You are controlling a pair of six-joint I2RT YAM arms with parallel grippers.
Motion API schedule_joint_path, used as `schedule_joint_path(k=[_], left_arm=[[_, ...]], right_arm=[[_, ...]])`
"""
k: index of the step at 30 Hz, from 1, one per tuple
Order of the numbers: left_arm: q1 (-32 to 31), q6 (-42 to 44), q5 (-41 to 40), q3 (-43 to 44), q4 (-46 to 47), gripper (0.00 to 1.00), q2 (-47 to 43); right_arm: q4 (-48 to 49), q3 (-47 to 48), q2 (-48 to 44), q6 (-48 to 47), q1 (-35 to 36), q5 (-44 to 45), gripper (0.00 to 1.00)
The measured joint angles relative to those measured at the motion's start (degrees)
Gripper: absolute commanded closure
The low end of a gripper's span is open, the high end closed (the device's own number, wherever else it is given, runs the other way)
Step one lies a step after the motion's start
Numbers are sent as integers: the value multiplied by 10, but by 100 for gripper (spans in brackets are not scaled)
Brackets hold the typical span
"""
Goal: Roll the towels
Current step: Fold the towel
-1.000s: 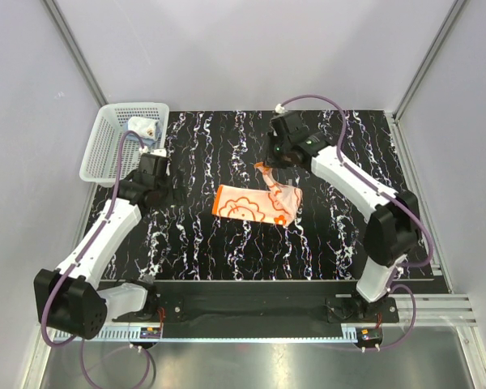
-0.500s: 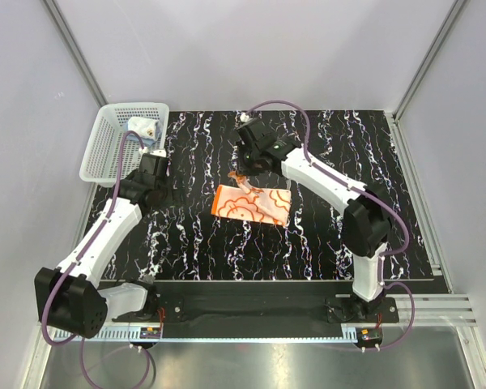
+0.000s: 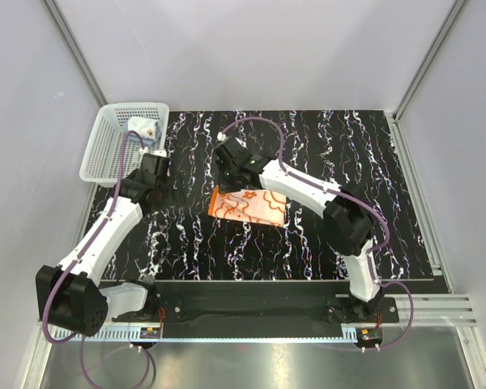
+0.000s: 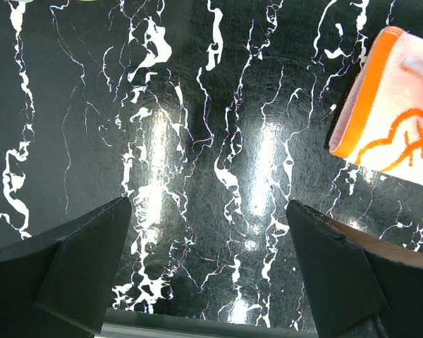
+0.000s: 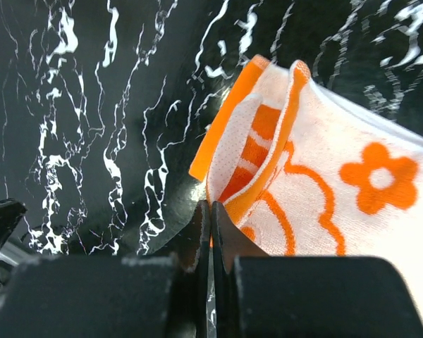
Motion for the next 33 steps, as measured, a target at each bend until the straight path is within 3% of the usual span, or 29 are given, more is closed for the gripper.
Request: schedule_joint_path(k=[8,11,12,19,26,33], left_arm=[[0,0,-4,0,-1,1,0],[0,0,-5,0,-3,1,0],[0,0,-5,0,-3,1,1],[0,0,-9,0,-3,1,6],[0,0,-13,0,-3,1,7],[0,0,-5,0,-2,1,7]], right_arm=[[51,-25,58,16,23,-15,73],[64,-26,94,19,23,-22,60],[66,-26,103,19,23,-26,51],[86,-22,113,22,23,-46,30],[59,-25,59,14,23,-24,19],[66,-166,-154,40,-3,12,25]])
